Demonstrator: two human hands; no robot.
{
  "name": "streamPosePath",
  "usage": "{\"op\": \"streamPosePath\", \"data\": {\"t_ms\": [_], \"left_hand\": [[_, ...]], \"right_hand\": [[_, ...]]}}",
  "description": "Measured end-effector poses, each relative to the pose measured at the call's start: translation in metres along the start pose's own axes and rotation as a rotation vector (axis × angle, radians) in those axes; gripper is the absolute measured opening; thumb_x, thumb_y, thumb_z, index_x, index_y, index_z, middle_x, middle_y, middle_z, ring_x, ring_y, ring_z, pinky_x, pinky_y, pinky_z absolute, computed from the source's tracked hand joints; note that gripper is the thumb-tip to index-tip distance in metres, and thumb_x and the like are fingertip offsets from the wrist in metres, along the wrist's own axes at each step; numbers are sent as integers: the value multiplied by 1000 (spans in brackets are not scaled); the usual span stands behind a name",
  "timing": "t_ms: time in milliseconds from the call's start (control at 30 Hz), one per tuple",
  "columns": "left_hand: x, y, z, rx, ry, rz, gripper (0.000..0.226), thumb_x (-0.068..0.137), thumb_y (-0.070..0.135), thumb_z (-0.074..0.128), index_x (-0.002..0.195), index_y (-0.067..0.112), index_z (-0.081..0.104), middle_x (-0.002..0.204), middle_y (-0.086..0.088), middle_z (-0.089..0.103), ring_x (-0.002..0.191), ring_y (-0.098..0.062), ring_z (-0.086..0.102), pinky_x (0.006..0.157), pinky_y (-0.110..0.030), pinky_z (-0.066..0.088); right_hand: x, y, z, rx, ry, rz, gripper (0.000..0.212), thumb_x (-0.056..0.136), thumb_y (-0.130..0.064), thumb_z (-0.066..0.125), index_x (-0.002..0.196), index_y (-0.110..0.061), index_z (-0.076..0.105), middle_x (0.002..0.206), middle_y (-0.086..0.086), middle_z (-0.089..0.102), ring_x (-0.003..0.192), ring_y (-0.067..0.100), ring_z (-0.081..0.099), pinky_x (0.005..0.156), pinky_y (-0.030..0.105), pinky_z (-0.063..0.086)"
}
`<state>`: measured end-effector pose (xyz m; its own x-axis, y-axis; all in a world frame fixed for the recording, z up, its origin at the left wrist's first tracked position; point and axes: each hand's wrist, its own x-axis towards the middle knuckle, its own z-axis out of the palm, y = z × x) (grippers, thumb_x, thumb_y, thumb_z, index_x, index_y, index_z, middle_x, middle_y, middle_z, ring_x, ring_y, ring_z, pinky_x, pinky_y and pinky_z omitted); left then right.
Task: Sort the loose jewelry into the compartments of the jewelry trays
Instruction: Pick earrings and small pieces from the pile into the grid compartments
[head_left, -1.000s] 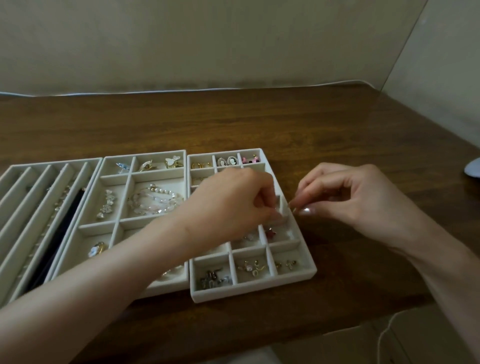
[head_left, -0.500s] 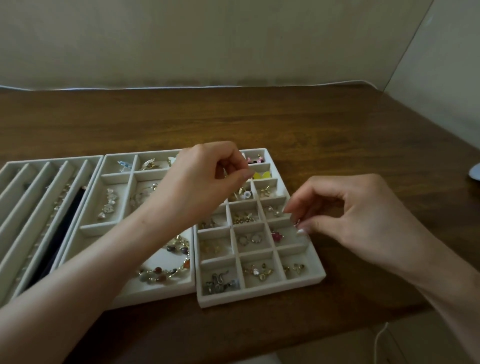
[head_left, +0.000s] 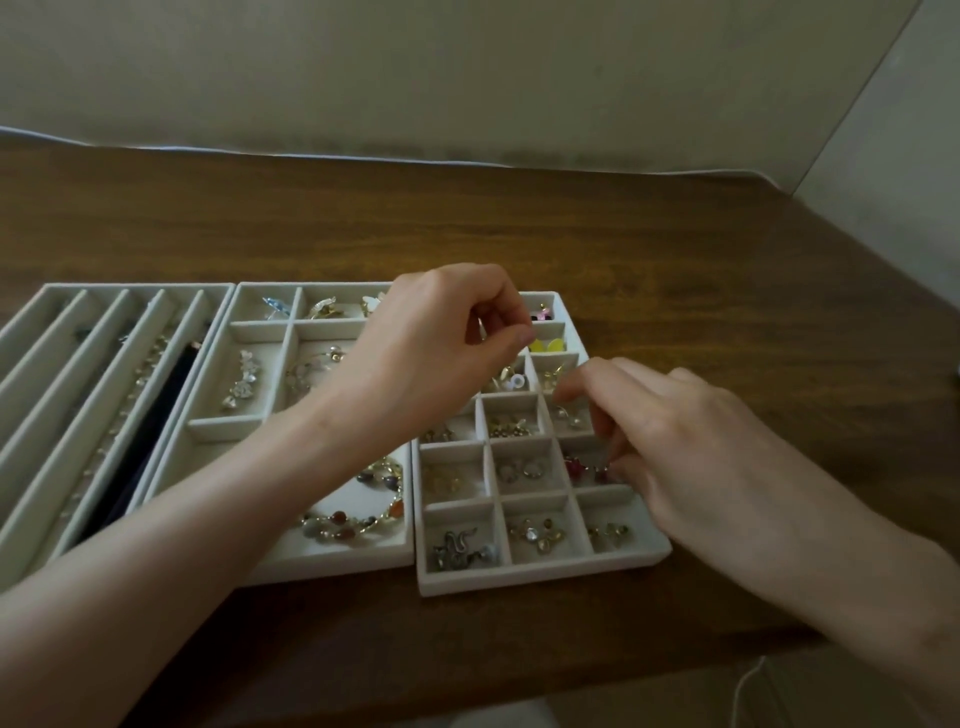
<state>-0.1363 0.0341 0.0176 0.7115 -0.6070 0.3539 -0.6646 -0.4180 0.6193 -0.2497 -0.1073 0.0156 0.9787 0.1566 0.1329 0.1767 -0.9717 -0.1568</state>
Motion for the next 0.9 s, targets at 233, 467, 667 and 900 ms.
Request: {"op": "streamPosePath", "data": {"t_ms": [233,467,667,900], "left_hand": [[-1,0,1,-8,7,20,5,85,21,64,80,20,63,65,16,52,57,12,48,55,-4,37],[-1,0,1,-11,-4,20,5,85,23,63,80,22,63,66,18,53,59,11,49,55,-4,37],[0,-2,2,9,0,11,4,85,23,63,82,21,64,66,18,52,60,11,49,56,-4,38],[0,-3,2,15,-3,6,4,85,21,63,83,18,65,66,17,52,60,10,49,56,-4,37]], "right_hand": [[2,-1,0,-77,-93,33,69,74,3,70,127,-30,40,116,-15,46,88,-3,37,65,6,27],[-2,8,-8,-92,-19,106,28,69,-23,79,91,-30,63,90,-17,43,88,2,39,74,20,30],[-2,3,-6,-109,-65,137,19,90,-41,52,108,-39,57,97,-19,33,92,-3,26,80,14,19],[0,3,-2,-152,-24,166,21,91,-40,53,112,-38,54,92,-17,30,90,-1,26,79,16,22]]}}
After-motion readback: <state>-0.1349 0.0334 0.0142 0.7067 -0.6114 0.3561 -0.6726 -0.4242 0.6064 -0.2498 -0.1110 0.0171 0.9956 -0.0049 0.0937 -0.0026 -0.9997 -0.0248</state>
